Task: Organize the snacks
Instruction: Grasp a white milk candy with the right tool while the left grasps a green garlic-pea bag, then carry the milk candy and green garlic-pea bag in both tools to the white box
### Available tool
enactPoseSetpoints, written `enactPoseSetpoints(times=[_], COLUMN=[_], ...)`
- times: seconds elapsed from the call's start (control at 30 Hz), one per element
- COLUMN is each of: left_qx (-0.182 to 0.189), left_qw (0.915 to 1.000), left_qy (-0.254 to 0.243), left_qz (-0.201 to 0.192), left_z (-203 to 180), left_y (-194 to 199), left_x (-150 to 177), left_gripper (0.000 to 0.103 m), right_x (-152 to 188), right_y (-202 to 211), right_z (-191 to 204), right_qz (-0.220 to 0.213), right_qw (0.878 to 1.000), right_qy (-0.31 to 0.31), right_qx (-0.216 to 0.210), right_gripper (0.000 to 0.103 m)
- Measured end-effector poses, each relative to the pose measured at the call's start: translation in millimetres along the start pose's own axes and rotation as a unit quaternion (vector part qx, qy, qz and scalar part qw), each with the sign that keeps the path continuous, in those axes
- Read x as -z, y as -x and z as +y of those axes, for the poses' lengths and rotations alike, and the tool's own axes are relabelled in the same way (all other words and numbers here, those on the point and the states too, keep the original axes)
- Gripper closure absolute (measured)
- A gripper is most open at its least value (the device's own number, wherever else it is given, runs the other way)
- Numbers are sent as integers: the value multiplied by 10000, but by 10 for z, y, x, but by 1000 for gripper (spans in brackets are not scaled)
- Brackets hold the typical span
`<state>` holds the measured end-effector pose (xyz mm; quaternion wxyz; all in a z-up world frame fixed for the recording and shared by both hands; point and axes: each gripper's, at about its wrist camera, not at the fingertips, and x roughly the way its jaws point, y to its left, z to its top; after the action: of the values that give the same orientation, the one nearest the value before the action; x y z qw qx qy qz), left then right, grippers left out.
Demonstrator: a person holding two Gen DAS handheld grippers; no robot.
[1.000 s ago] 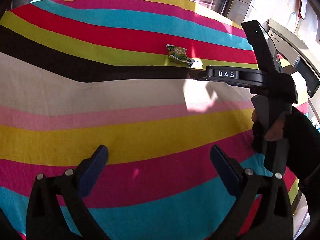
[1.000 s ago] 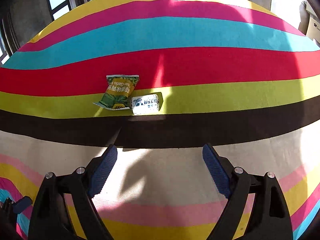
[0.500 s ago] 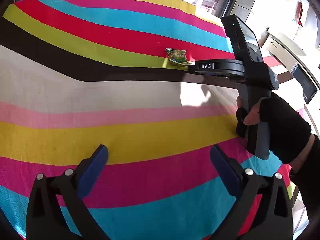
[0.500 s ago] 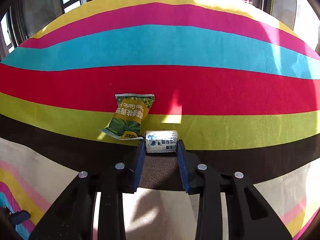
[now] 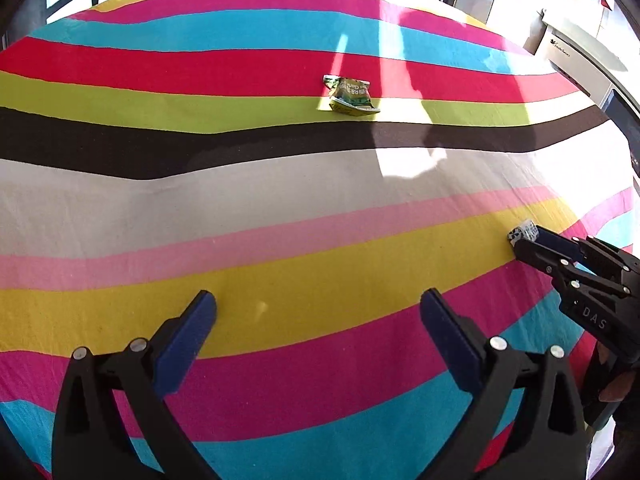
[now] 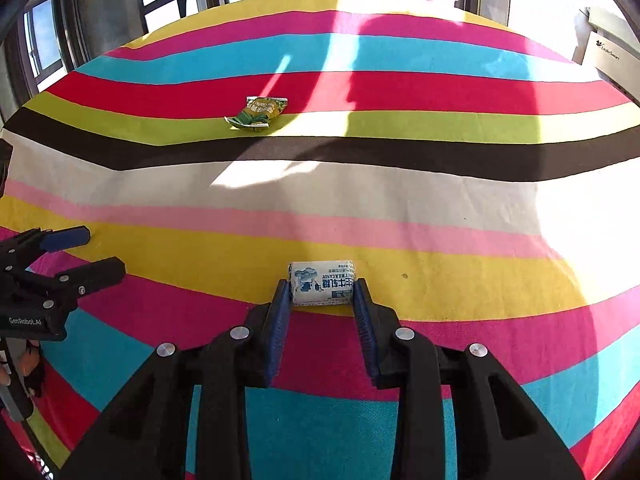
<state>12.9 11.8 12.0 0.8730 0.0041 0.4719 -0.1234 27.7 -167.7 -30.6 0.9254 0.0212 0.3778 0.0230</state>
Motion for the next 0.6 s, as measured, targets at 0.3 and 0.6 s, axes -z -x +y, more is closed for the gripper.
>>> enactPoseSetpoints(times=[0.3, 0.6], left_qx=[-252, -767], left_qw=[9997, 9931], left_qy=[54, 889], left_qz=[-24, -64], left_z=[-233, -237], left_y=[-876, -1281], left_x=[-1137, -1722], left_gripper=[2, 2], right_x=[-33, -31], right_y=[-86, -69], right_z=[155, 158], right_qz=[25, 23], right_qw=[10000, 10000], right_qy=[36, 11], right_qx=[62, 64], right_gripper=[70, 70])
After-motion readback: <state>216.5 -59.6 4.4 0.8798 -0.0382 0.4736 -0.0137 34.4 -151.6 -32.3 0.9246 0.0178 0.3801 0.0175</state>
